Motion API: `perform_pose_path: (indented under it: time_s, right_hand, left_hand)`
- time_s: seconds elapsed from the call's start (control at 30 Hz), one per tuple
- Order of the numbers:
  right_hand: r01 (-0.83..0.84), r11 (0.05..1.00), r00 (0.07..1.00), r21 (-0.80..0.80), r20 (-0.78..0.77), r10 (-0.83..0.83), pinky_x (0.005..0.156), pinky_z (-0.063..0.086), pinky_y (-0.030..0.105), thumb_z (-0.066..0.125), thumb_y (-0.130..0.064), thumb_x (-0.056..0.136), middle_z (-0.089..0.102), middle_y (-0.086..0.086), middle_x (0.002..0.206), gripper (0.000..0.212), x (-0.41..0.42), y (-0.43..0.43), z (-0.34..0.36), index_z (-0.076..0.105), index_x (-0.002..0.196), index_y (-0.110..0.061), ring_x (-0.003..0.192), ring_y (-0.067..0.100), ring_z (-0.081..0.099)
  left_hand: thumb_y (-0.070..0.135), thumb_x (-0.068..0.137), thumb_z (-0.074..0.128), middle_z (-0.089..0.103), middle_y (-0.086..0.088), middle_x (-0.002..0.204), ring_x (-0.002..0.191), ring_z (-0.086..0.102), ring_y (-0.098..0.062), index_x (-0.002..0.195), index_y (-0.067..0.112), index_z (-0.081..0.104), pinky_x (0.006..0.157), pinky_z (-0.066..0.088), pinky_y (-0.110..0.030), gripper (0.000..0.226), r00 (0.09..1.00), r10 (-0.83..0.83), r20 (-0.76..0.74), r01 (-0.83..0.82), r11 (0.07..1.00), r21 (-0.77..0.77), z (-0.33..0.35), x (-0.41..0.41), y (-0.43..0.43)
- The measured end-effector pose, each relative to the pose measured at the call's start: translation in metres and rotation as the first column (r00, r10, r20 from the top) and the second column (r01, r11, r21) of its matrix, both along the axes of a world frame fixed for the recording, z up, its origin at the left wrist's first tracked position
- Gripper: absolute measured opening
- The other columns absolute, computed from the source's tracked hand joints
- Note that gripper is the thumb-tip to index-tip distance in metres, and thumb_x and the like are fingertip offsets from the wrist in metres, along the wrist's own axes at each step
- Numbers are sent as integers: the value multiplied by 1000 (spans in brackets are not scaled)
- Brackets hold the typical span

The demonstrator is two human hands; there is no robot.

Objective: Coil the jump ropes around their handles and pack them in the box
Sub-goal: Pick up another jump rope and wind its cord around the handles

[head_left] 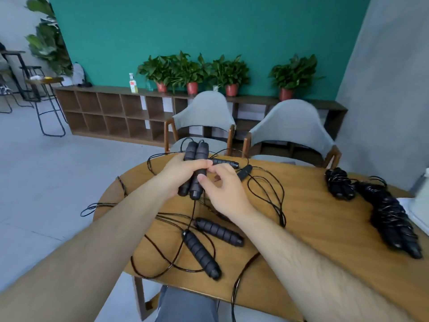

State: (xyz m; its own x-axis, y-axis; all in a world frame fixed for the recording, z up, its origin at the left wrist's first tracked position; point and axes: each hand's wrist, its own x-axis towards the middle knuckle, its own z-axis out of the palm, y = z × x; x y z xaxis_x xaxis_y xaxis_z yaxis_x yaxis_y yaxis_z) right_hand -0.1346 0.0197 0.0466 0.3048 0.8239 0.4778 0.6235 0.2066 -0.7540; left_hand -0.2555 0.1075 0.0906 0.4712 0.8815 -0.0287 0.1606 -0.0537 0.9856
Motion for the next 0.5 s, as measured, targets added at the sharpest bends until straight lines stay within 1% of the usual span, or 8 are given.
perform_pose_path:
  time_s: [0.1,0.2,0.27,0.3,0.33,0.4,0.47,0.5]
  right_hand:
    - [100,995,995,9,14,-100,99,49,38,59,-32,95,54,-10,115,28,38,-17,-2,65,121,-23,108,11,54]
    - [274,960,957,54,83,-278,105,43,33,65,-21,89,44,-5,137,62,72,-38,2,43,146,-28,125,14,45]
    - [292,950,915,112,258,-311,112,32,35,67,-14,83,33,-1,154,81,96,-52,12,33,154,-32,140,21,32]
    - [274,954,880,122,369,-299,114,27,38,67,-11,80,27,-1,160,85,107,-58,17,33,154,-33,146,24,25]
    - [237,964,847,121,460,-266,113,24,39,67,-10,79,26,-2,162,84,116,-63,21,37,153,-33,150,24,21]
    - [159,981,828,109,527,-192,115,20,38,70,-12,79,39,-4,156,66,130,-68,25,53,141,-26,152,20,21]
    - [130,988,837,82,526,-153,121,18,35,72,-16,81,60,-4,134,44,139,-72,29,62,124,-20,143,16,37]
    - [137,989,832,58,535,-147,122,19,34,71,-15,82,66,-4,119,35,141,-74,33,62,116,-19,131,16,50]
  left_hand:
    - [36,75,85,73,0,99,91,69,-17,108,22,64,79,57,-35,41,980,-25,-197,65,977,202,10,25,-6]
    - [39,71,83,69,5,96,90,66,-13,103,27,59,71,51,-30,43,895,-77,-439,270,878,396,22,48,-24]
    - [38,68,82,67,5,92,89,65,-15,96,28,56,75,54,-34,40,807,-138,-574,452,770,451,30,62,-37]
    - [39,68,82,66,4,91,87,64,-17,94,27,54,76,54,-37,40,750,-139,-646,537,698,473,34,68,-44]
    - [41,67,81,64,6,91,86,63,-17,95,28,52,76,55,-39,42,698,-120,-706,609,618,497,38,73,-49]
    - [47,65,78,63,10,91,84,61,-15,103,33,49,74,56,-38,50,644,-80,-761,683,510,524,45,80,-53]
    - [52,63,74,62,12,90,82,60,-12,107,36,50,72,56,-37,53,630,-55,-775,709,447,545,47,86,-54]
    - [54,63,73,61,12,91,83,60,-11,110,37,51,70,55,-35,54,638,-40,-769,711,414,568,48,89,-55]
